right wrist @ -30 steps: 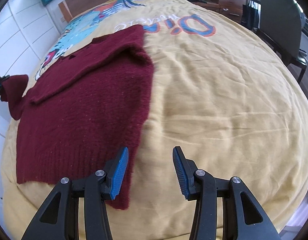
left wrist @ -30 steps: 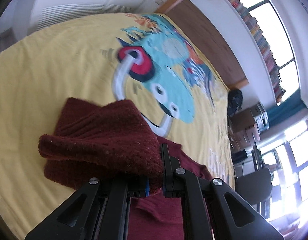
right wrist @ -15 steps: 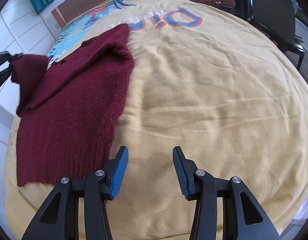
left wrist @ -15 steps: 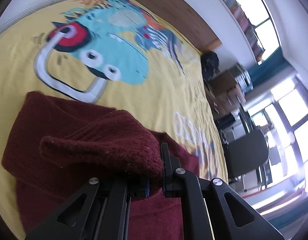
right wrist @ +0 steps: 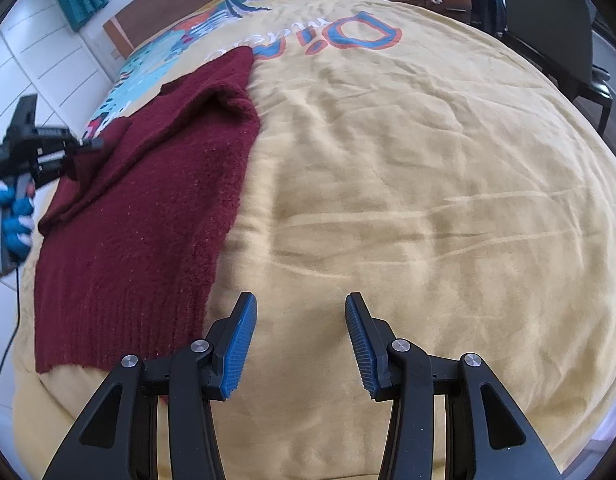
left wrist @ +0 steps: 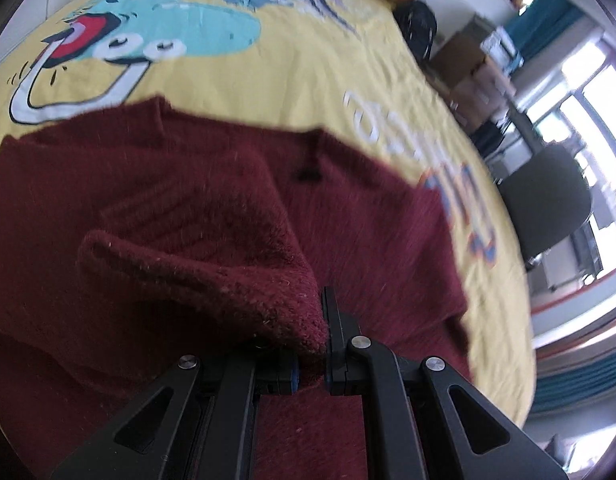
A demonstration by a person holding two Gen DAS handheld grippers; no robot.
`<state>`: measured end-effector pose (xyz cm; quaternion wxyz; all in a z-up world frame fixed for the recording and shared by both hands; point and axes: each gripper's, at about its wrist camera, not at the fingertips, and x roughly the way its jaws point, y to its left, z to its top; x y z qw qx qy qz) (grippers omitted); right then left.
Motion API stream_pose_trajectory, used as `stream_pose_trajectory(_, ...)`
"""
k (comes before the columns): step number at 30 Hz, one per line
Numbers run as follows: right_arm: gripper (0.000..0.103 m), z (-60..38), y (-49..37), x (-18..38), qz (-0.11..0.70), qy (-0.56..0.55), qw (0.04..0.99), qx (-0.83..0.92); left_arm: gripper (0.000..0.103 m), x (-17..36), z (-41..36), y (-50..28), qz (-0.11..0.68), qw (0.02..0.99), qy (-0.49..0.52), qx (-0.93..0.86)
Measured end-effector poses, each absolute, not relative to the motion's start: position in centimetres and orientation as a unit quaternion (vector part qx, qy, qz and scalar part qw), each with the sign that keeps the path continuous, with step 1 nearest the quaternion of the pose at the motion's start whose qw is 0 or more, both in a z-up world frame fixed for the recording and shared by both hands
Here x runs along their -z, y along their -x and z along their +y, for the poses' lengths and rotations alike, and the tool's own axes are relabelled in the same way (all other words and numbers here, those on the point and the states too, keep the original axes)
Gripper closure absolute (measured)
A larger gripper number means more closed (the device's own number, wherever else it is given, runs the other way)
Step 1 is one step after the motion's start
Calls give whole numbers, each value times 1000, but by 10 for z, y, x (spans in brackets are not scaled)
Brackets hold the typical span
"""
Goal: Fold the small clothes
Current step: 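Carry the held sleeve with the left tool across the sweater body, then open the left tool and release the sleeve onto the sweater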
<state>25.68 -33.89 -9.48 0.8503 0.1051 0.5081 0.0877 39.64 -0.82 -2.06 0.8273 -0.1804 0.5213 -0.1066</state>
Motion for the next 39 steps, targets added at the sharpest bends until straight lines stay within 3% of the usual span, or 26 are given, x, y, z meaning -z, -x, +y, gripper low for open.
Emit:
stream_pose_trajectory(3,56,-340,-259,95,508,-104,850,-89,97,36,-12,-388,536,819,173,109)
stream_pose_trajectory(5,56,-341,-259,94,507,-103,851,-90,90,40,-8,-384,536,816,185,111)
stream_pose_trajectory(7,56,-341,-260,94,506,-103,852,-91,69,39,-2,-379,535,811,209,112)
stream_pose_trajectory(9,56,-342,-262,95,505,-104,852,-92,61,33,8,-373,525,816,220,102)
stream_pose_trajectory(13,56,-342,-263,95,505,-104,852,-96,60,25,33,-370,515,816,253,74)
stream_pose_trajectory(17,56,-343,-263,94,502,-103,853,-97,60,27,54,-379,514,809,283,25)
stream_pose_trajectory(18,56,-343,-263,94,502,-102,854,-96,66,29,56,-381,516,807,288,20)
stream_pose_trajectory(19,56,-344,-262,93,501,-102,854,-95,87,29,56,-382,515,807,287,20)
stream_pose_trajectory(20,56,-345,-262,93,501,-103,854,-94,93,28,54,-383,516,809,281,23)
stream_pose_trajectory(32,56,-351,-260,94,501,-107,854,-89,94,16,-49,-395,526,831,144,107)
stream_pose_trajectory(33,56,-352,-260,94,501,-106,854,-89,87,20,-56,-395,530,830,134,111)
stream_pose_trajectory(34,56,-352,-260,94,501,-106,855,-88,75,23,-61,-396,533,827,134,116)
stream_pose_trajectory(36,56,-354,-260,94,500,-107,855,-87,63,31,-71,-395,547,815,139,135)
stream_pose_trajectory(39,56,-355,-260,94,500,-108,855,-85,58,33,-82,-386,547,814,115,156)
